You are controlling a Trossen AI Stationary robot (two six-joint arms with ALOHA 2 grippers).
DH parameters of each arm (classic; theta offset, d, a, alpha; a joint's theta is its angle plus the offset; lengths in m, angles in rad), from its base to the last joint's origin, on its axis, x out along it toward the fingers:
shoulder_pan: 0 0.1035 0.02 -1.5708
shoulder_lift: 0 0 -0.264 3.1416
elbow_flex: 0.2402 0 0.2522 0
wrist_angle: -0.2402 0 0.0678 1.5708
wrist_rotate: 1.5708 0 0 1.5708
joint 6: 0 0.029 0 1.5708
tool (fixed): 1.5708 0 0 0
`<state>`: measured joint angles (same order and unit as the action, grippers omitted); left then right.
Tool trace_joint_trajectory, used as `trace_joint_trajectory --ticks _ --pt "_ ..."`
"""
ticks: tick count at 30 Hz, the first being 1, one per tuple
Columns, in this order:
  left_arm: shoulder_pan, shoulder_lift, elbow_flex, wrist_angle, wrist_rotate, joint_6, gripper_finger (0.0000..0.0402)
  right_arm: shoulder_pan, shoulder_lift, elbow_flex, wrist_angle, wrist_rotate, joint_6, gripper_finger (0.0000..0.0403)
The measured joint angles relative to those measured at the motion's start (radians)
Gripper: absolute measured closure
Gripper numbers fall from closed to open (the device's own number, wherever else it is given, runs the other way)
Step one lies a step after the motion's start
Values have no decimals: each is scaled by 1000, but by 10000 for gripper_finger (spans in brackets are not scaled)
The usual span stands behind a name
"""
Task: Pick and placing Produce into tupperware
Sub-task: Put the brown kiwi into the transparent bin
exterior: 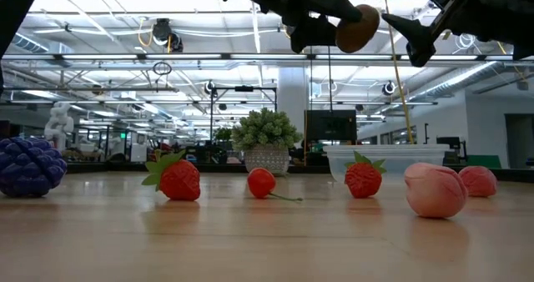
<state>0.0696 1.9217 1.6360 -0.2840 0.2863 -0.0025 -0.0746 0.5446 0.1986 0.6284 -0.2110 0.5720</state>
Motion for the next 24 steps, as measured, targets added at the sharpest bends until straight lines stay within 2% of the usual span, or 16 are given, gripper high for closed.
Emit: trace_joint_trajectory --ticks 9,19,24 --pt "-2 0 0 43 0 8 148 0 24 0 -136 1 -170 69" --pt "-2 0 0 72 -1 8 148 0 69 0 -82 2 -256 69" --pt "-2 0 0 72 -58 8 148 0 89 0 -31 3 -274 69"
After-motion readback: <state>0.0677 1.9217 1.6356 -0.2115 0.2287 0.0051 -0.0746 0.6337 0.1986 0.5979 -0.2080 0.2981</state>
